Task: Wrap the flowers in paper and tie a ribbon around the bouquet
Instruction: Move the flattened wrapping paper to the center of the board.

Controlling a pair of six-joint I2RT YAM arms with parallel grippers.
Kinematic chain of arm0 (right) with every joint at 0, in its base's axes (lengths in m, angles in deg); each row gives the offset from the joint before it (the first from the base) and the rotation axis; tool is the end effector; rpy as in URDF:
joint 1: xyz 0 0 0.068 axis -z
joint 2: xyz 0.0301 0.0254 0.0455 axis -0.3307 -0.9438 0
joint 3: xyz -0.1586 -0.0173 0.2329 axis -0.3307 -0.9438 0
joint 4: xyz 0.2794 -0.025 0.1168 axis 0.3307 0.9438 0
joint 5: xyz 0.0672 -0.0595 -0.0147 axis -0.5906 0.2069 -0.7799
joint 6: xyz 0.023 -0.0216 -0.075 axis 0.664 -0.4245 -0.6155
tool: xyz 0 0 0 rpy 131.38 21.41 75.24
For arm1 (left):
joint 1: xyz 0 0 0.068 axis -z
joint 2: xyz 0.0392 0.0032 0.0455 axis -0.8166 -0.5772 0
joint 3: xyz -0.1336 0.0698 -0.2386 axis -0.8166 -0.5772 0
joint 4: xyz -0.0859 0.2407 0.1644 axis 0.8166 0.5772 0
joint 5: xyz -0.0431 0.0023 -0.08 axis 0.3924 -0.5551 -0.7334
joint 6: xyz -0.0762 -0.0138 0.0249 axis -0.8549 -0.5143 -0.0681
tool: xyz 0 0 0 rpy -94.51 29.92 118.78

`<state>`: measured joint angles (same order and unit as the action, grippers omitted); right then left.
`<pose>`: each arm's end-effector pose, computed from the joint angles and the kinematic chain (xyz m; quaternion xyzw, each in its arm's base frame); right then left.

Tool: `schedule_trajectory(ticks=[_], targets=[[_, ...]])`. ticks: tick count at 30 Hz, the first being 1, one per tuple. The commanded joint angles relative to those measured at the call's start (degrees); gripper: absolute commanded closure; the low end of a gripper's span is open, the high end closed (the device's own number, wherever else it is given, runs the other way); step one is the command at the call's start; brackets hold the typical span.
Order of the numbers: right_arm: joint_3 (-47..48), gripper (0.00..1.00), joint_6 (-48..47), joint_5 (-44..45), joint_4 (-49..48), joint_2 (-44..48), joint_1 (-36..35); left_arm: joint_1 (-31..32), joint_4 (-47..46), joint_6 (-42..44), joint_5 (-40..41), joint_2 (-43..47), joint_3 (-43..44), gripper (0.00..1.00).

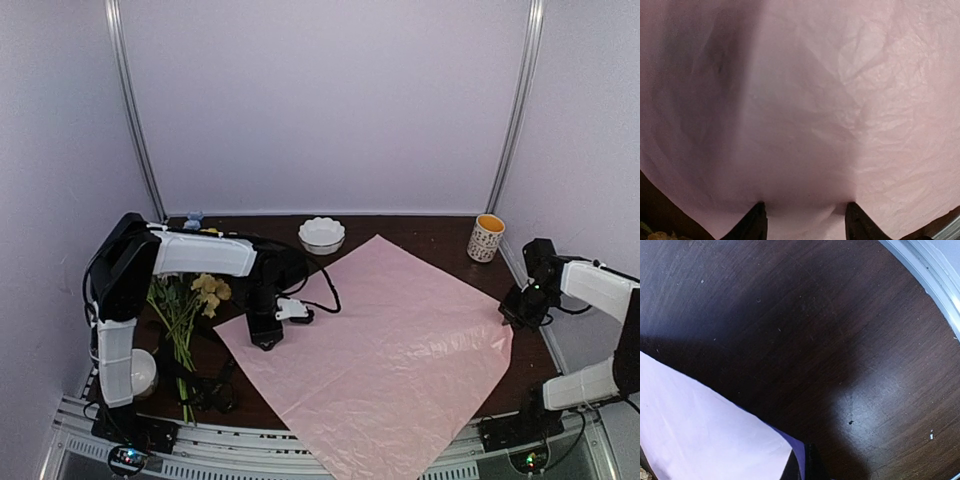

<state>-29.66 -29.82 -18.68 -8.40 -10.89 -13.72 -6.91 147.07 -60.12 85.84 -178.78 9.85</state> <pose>0.2522 -0.0145 0.1454 0.3768 0.9086 0.1178 0.1363 0.2794 -0.3057 0.0965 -0.5376 -0.8426 -0.0207 0.0230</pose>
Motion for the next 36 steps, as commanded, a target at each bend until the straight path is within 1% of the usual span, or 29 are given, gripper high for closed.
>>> schedule_trajectory(ticks=[1, 7, 10, 13, 16, 20, 21, 22, 23, 24, 26, 27, 29, 31, 33, 35, 36], targets=[[2.96, 1.0, -0.84, 2.26, -0.69, -2.41, -0.22, -3.78, -4.01, -3.61, 8.32, -6.49, 2.31, 0.44], [1.68, 1.0, 0.06, 4.8, -1.32, -0.64, -0.14, -4.82, -8.2, -5.92, 9.04, -5.1, 2.75, 0.44], [1.24, 1.0, -0.35, 4.29, -2.8, -0.72, -0.13, -4.85, -10.46, -6.25, 9.91, -5.63, 3.52, 0.42], [1.16, 1.0, -0.79, 3.4, -4.93, -2.29, -0.14, -4.86, -10.38, -6.21, 10.96, -7.97, 5.93, 0.42], [3.15, 1.0, -1.59, 5.13, -5.59, -4.81, -0.01, -4.94, -9.92, -5.65, 11.31, -9.58, 8.2, 0.42], [5.5, 1.0, -1.93, 4.36, -6.52, -8.02, 0.13, -5.65, -8.76, -4.91, 12.05, -10.37, 11.78, 0.42], [5.94, 0.96, -1.9, 4.42, -6.33, -8.24, 0.13, -5.95, -8.14, -5.22, 12.08, -9.77, 13.24, 0.42], [6.22, 0.88, -1.98, 4.82, -6.11, -8.15, 0.13, -5.98, -7.91, -5.53, 12.08, -8.49, 13.98, 0.42], [6.5, 0.81, -2.05, 5.69, -5.7, -7.73, 0.13, -6.0, -8.14, -5.76, 11.52, -6.61, 14.34, 0.4], [6.73, 0.76, -2.22, 6.48, -5.47, -6.83, 0.13, -5.95, -8.67, -6.12, 10.62, -4.23, 14.42, 0.36], [7.48, 0.66, -2.71, 7.94, -4.78, -4.67, 0.06, -6.19, -9.24, -6.33, 6.32, 0.49, 14.77, 0.29], [7.97, 0.59, -3.22, 9.01, -4.26, -3.07, -0.1, -6.47, -9.08, -6.96, 3.61, 3.28, 15.11, 0.27], [8.99, 0.5, -3.96, 10.49, -2.87, -1.08, -0.64, -7.9, -7.87, -9.33, -2.04, 7.11, 15.55, 0.22], [9.69, 0.46, -5.0, 11.25, -1.93, 0.88, -1.67, -10.39, -6.38, -13.12, -5.83, 11.24, 14.29, 0.12], [9.79, 0.43, -6.11, 11.64, -1.58, 2.63, -3.28, -13.87, -5.19, -17.0, -7.67, 15.44, 11.63, 0.03], [9.96, 0.43, -7.06, 11.68, -1.47, 3.59, -5.41, -18.77, -4.41, -20.54, -8.71, 19.23, 8.41, 0.03], [10.2, 0.43, -7.27, 11.56, -1.38, 3.8, -6.38, -22.82, -4.25, -21.94, -8.85, 20.58, 6.64, 0.07]])
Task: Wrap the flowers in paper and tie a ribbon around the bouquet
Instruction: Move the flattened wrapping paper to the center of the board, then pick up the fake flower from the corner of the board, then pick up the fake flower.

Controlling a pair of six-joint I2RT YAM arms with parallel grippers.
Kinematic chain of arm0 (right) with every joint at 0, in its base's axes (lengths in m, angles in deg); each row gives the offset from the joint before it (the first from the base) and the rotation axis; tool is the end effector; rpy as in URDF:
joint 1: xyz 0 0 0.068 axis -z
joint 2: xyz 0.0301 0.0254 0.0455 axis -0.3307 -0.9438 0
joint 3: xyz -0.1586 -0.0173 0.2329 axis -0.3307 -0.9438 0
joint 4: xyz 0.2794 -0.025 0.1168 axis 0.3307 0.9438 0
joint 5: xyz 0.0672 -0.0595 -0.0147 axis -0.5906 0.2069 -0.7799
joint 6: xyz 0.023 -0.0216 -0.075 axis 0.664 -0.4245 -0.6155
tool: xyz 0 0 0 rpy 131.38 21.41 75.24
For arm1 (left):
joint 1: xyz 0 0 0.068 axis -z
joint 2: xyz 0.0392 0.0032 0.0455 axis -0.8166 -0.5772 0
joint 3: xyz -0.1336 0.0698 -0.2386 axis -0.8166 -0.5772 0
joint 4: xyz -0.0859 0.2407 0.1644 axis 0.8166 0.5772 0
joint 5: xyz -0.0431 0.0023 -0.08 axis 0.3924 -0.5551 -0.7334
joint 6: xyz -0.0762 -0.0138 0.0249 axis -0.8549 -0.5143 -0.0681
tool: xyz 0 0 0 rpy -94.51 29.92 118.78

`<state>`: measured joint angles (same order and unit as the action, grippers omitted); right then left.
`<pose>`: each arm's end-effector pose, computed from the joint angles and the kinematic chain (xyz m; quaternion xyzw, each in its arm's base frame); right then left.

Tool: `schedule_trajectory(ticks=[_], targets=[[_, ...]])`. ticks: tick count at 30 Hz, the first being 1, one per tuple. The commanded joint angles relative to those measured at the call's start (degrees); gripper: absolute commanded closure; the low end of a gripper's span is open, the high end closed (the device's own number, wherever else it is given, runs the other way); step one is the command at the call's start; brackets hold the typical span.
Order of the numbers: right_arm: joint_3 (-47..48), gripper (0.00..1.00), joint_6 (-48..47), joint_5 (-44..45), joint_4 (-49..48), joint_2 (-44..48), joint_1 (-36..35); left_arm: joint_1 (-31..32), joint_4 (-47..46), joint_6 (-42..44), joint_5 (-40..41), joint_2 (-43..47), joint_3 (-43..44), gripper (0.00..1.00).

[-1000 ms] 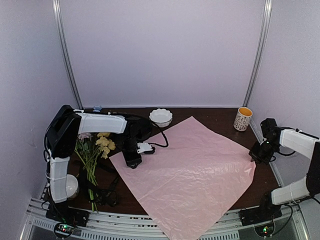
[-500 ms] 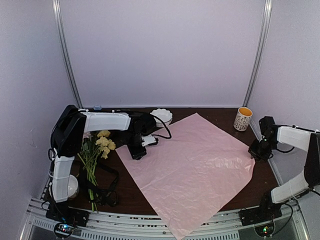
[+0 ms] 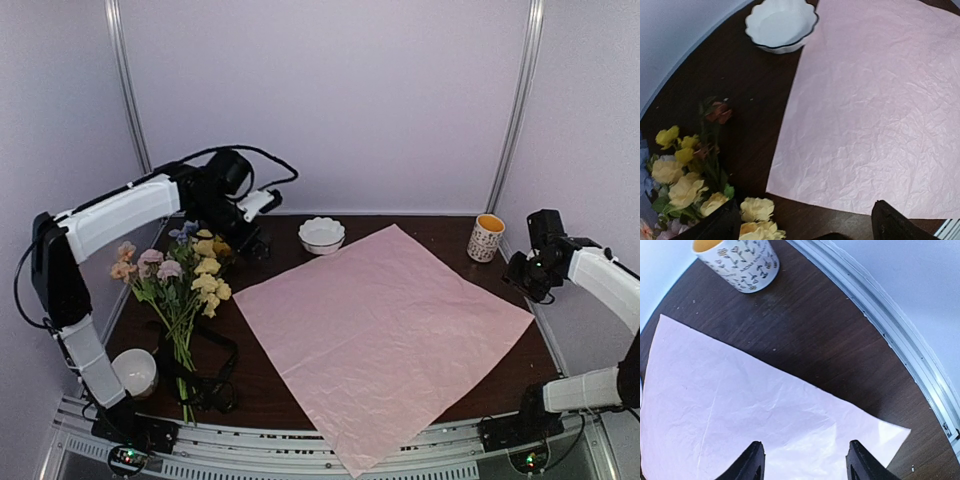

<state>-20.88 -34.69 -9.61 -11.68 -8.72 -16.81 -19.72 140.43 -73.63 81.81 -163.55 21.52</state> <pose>0.2864 -0.0135 0.2120 0.3176 0.9038 0.0761 0.2766 0.3662 -0.2604 0.2775 0.3250 0.9085 -0.0905 0.2466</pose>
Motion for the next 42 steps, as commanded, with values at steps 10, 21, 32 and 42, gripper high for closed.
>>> schedule_trajectory(ticks=[10, 21, 32, 42], targets=[[5.4, 0.44, -3.31, -1.61, 2.46, -4.82, -9.65, -22.46, 6.66, -13.62, -0.61, 12.23, -24.81, 0.48], [6.1, 0.44, -3.56, -4.18, 0.86, -9.17, -12.08, -22.46, 0.74, -12.41, 3.76, 8.33, -30.67, 0.47], [6.8, 0.43, -3.12, -4.62, 1.48, -9.38, -12.73, -22.46, -1.4, -11.68, 6.15, 6.29, -31.01, 0.97], [9.31, 0.43, -2.9, -4.13, 2.78, -8.8, -14.2, -22.46, 3.35, -12.6, 13.73, 19.07, -26.25, 1.0]])
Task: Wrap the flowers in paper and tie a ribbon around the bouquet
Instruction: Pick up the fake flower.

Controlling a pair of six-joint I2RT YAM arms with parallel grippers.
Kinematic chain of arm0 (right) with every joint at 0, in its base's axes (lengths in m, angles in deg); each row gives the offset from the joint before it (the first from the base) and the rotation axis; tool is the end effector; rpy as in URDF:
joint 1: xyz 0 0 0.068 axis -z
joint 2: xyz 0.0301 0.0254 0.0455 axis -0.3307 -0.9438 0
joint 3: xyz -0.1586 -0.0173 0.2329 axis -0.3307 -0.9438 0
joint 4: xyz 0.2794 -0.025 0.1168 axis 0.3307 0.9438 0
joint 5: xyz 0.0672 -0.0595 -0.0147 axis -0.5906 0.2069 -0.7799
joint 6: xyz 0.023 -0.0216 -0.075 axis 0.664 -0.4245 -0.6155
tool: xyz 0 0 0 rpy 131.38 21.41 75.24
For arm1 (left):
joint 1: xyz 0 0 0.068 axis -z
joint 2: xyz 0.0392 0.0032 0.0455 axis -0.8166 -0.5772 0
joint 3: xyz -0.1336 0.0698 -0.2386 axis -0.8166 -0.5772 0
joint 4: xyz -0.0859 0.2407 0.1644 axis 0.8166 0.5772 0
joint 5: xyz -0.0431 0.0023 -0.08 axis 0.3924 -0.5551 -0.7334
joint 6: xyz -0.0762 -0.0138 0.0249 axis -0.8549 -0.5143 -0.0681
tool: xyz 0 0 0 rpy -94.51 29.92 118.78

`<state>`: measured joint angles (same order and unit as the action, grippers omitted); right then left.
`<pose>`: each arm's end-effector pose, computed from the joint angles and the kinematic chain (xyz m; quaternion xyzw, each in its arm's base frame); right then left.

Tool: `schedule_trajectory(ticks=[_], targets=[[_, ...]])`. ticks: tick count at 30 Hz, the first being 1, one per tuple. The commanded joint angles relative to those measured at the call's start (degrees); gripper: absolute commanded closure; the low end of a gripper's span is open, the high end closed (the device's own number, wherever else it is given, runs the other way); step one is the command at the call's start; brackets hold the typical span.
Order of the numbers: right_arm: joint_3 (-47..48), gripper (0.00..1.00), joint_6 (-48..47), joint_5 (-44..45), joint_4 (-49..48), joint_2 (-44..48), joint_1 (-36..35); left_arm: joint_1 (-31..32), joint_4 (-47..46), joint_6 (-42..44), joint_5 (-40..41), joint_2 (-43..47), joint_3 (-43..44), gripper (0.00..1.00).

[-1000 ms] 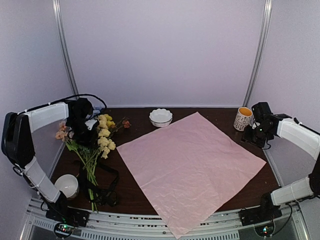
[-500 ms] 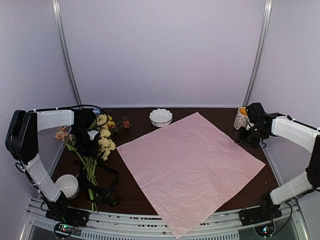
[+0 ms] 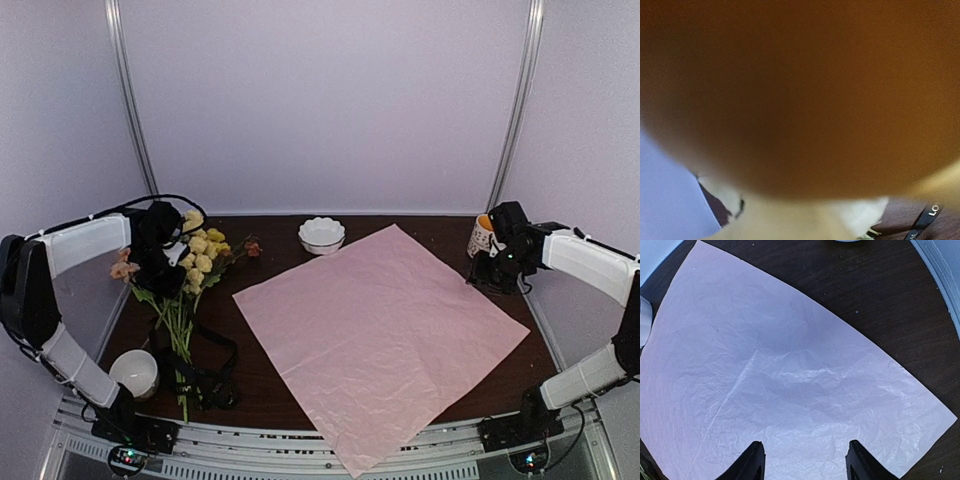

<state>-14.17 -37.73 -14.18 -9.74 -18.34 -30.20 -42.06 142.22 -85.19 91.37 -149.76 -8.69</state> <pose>0.3111 0.0646 0.2053 0.1774 0.9524 0.1212 0.2163 0.3291 -0.0651 0.1839 0.0351 0.9919 0.0419 0.1150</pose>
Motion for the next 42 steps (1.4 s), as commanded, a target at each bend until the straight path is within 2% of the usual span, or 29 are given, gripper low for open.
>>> schedule_trajectory(ticks=[1, 4, 7, 11, 15, 17, 19, 21, 24, 26, 28, 31, 35, 37, 39, 42], targets=[[3.24, 0.43, -0.01, 0.51, 1.22, 0.78, -0.98, -0.12, 1.6, -1.08, 3.78, 6.12, 4.92, 1.0], [5.41, 0.43, -0.34, 2.49, 3.26, 1.06, -1.93, -0.13, -0.02, -0.32, 2.21, 9.58, 7.04, 1.0], [6.62, 0.43, -0.61, 2.55, 3.47, 1.99, -2.55, -0.2, -5.71, 1.94, -1.81, 14.32, 6.29, 1.0], [7.71, 0.43, -0.63, 2.74, 3.71, 3.09, -3.11, -0.17, -14.9, 3.83, -12.21, 22.93, 2.3, 1.0], [7.99, 0.43, -0.59, 2.77, 3.81, 4.03, -3.49, -0.18, -24.03, 4.52, -17.3, 33.15, -2.83, 1.0], [7.93, 0.42, -0.61, 2.97, 3.84, 4.43, -3.69, -0.18, -28.11, 6.6, -18.88, 38.55, -5.69, 1.0], [8.14, 0.42, -0.29, 3.04, 4.18, 4.82, -3.77, -0.17, -28.04, 8.42, -15.78, 41.86, -6.44, 1.0], [8.21, 0.42, -0.01, 3.0, 3.97, 5.18, -3.99, -0.14, -23.18, 12.09, -8.09, 41.51, -4.66, 1.0], [8.62, 0.42, 0.18, 3.25, 3.85, 5.67, -4.66, -0.01, -12.55, 17.17, -0.09, 36.03, -0.45, 1.0], [9.2, 0.42, 0.04, 3.65, 3.91, 5.7, -5.2, 1.48, -10.23, 17.46, 7.06, 33.06, -0.52, 1.0], [10.18, 0.41, -0.08, 4.48, 4.46, 5.45, -6.17, 1.78, -8.37, 15.47, 10.03, 29.24, 0.47, 1.0], [11.61, 0.41, -0.33, 4.93, 4.9, 5.1, -7.74, 3.35, -4.28, 14.49, 7.09, 24.73, 3.03, 1.0], [13.73, 0.4, -3.46, 1.99, 2.86, 4.75, -11.72, 4.2, -13.52, 15.34, -7.93, 33.4, -0.64, 1.0], [15.31, 0.39, -5.77, -1.15, 0.65, 3.8, -14.67, 6.78, -12.96, 17.78, -4.43, 33.71, -2.66, 1.0], [16.93, 0.38, -7.14, -5.15, -3.27, 2.28, -18.04, 7.63, -7.86, 17.7, 0.28, 29.89, -2.56, 1.0], [19.46, 0.33, -6.76, -16.96, -13.22, -1.25, -21.76, 8.24, -5.27, 15.59, 0.47, 26.48, -2.76, 1.0]])
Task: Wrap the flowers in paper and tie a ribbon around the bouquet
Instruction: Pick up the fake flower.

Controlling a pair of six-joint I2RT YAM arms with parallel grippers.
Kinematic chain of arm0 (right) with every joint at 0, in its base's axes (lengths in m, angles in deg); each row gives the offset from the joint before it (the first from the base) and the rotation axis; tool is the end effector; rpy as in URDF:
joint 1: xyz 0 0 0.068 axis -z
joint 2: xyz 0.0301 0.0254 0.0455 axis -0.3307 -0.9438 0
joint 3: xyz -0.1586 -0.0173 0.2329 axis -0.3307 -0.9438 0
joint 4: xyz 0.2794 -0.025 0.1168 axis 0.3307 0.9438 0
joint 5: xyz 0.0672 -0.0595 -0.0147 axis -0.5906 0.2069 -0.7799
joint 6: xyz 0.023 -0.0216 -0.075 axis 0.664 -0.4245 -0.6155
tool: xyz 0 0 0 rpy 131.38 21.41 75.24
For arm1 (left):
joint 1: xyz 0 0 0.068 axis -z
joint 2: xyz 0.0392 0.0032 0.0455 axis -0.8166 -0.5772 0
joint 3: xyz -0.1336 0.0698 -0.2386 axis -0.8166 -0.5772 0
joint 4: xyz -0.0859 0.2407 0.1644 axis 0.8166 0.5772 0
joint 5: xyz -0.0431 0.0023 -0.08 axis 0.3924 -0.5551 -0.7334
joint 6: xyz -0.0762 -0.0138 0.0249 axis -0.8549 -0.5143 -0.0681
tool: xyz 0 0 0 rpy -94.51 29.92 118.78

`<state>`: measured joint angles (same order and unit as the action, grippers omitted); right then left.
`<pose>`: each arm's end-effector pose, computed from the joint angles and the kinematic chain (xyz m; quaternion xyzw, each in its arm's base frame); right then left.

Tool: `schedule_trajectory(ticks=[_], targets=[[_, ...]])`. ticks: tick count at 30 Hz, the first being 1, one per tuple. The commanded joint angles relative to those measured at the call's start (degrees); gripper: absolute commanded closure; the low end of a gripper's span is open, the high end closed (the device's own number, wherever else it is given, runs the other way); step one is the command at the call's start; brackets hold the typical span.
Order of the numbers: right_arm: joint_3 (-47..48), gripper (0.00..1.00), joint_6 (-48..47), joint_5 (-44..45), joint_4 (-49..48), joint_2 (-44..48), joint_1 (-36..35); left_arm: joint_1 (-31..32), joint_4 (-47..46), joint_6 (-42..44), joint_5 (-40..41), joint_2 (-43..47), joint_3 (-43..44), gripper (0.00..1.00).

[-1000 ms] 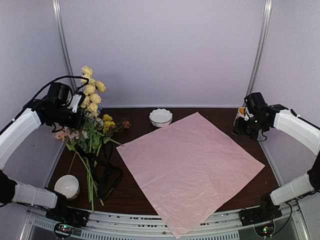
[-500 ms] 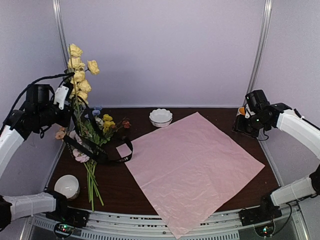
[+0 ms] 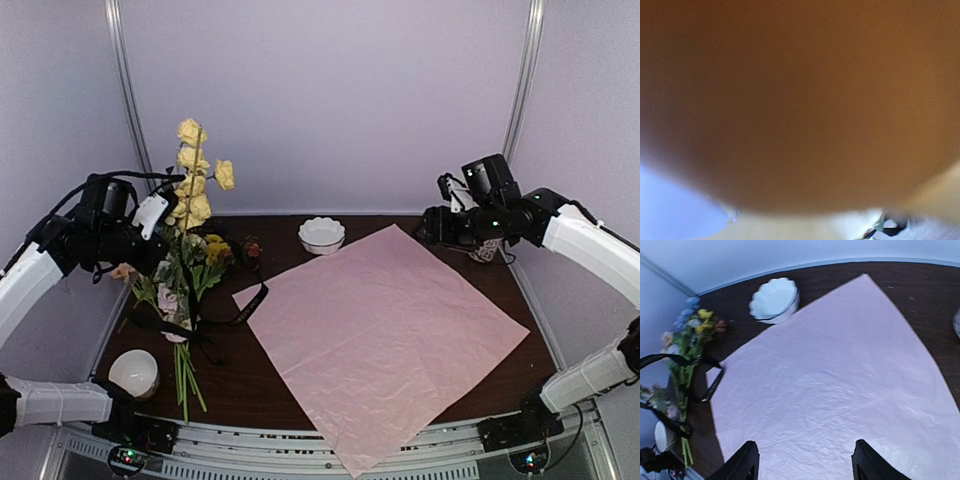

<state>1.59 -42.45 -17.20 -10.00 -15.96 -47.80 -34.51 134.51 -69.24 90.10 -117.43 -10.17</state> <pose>0.2978 0.1711 0.3242 -0.0256 0.9158 0.2363 0.3237 0.2483 -0.0839 0.3459 0.1995 0.8804 0.0006 0.4302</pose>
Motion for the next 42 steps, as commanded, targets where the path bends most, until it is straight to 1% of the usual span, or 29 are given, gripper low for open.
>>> schedule_trajectory(ticks=[1, 3, 4, 5, 6, 7, 8, 10, 11, 13, 14, 17, 21, 24, 27, 28, 32, 34, 37, 39, 42], targets=[[4.66, 0.32, -0.62, -18.73, -17.77, -5.39, -5.24, 0.76, 1.5, -0.64, 0.92, -5.89, -1.77, 1.0], [8.4, 0.31, 1.67, -25.38, -25.43, -9.4, -8.14, 0.86, -1.28, -0.63, -0.21, -5.33, -3.01, 1.0], [11.53, 0.3, 1.86, -26.69, -26.98, -11.66, -9.87, 0.84, -2.37, -0.34, -1.33, -5.05, -3.49, 1.0], [14.84, 0.29, 1.21, -26.99, -27.18, -13.84, -11.45, 1.06, -3.38, -0.03, -3.16, -4.83, -3.95, 1.0], [18.77, 0.29, 0.38, -26.81, -26.05, -16.37, -13.02, 1.59, -4.1, 0.38, -6.84, -4.65, -4.31, 1.0], [22.4, 0.29, -0.59, -26.7, -24.59, -19.28, -14.72, 3.37, -4.88, 0.81, -8.2, -4.4, -4.8, 1.0], [25.35, 0.28, -1.16, -26.67, -22.62, -21.14, -15.71, 4.95, -5.94, 1.08, -7.98, -4.43, -5.44, 1.0], [29.16, 0.26, -1.07, -27.68, -22.21, -24.06, -17.03, 7.05, -6.2, 1.23, -7.31, -5.39, -6.11, 1.0], [29.91, 0.24, -0.22, -28.7, -23.39, -24.93, -17.44, 7.18, -6.15, 0.8, -6.74, -6.04, -6.19, 1.0], [29.19, 0.16, 1.59, -30.88, -27.3, -25.67, -18.25, 7.22, -5.58, 0.71, -5.81, -7.21, -6.21, 1.0], [28.69, 0.15, 1.94, -31.5, -29.36, -25.64, -18.74, 7.2, -5.36, 0.71, -5.47, -7.64, -6.1, 1.0], [26.7, 0.13, 0.9, -34.13, -35.42, -24.28, -20.63, 7.2, -5.66, 0.43, -6.17, -8.13, -5.82, 1.0], [24.03, 0.15, -1.48, -35.52, -35.12, -21.66, -21.31, 7.23, -6.67, 0.19, -6.78, -8.54, -6.27, 1.0], [23.88, 0.15, -4.19, -32.51, -28.54, -20.17, -21.52, 7.38, -6.58, -0.03, -6.97, -9.34, -5.89, 1.0], [24.42, 0.15, -10.39, -27.11, -19.83, -19.13, -23.58, 7.55, -7.5, -0.78, -7.21, -9.59, -5.5, 1.0], [23.49, 0.14, -11.98, -25.23, -18.45, -18.02, -24.42, 7.62, -8.12, -0.98, -7.74, -9.71, -5.6, 1.0], [15.76, 0.11, -12.04, -18.34, -25.57, -13.39, -25.71, 7.96, -8.78, -0.96, -8.21, -9.97, -6.14, 1.0], [16.88, 0.11, -11.51, -12.38, -25.49, -14.31, -25.63, 8.11, -8.74, -0.89, -8.28, -9.89, -6.43, 1.0], [22.88, 0.14, -11.07, -10.75, -24.73, -18.51, -25.65, 8.26, -8.83, -0.95, -8.58, -9.55, -6.53, 1.0], [25.38, 0.2, -11.04, -10.33, -24.63, -21.09, -25.66, 8.26, -8.88, -0.96, -8.29, -9.5, -6.43, 1.0], [29.96, 0.43, -10.28, -9.09, -22.02, -24.98, -25.63, 8.34, -8.91, -0.89, -8.38, -9.8, -6.42, 1.0]])
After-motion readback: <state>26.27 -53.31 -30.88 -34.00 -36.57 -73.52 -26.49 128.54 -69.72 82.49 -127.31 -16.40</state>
